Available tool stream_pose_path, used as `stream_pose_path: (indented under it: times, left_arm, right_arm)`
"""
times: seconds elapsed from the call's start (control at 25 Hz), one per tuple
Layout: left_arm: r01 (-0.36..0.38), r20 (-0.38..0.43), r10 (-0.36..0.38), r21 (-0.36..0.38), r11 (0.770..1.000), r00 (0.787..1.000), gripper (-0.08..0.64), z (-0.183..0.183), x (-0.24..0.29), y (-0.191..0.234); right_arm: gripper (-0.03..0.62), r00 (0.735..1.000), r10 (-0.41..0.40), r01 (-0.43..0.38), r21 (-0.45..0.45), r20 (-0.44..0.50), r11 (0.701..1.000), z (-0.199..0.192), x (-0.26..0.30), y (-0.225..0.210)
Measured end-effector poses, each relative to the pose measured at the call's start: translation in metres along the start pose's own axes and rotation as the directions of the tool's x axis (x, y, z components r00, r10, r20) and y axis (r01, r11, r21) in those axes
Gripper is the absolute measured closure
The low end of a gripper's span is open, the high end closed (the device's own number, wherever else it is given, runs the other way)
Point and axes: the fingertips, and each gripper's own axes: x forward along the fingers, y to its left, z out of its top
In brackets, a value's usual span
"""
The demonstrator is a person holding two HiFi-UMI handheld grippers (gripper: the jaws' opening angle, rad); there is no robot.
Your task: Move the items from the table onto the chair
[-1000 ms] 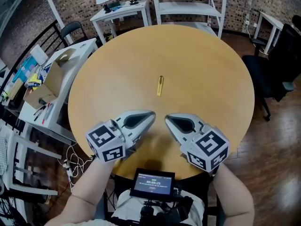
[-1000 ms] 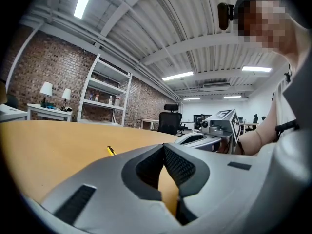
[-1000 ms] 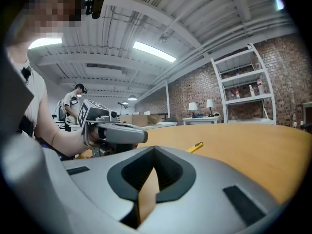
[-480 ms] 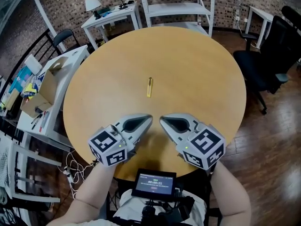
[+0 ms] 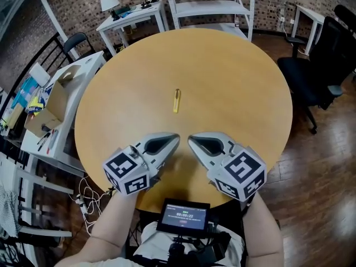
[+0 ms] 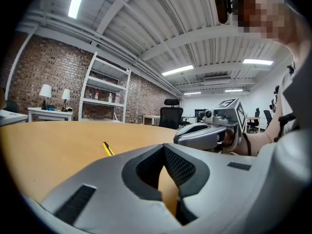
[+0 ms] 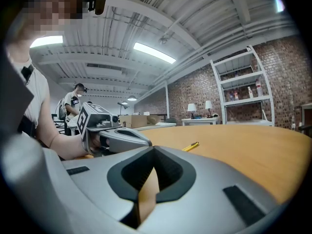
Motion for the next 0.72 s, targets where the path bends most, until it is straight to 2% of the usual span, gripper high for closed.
stream_pose_path:
  times: [0.72]
  left_arm:
    - [0.000,0.001,0.000,-0.004,1.000,1.000,0.560,-0.0020,0.0004,0.0006]
  right_arm:
    - [0.584,1.000,0.002,-0.002,0.009,0.004,1.000,-0.0019,0.0015,-0.0005]
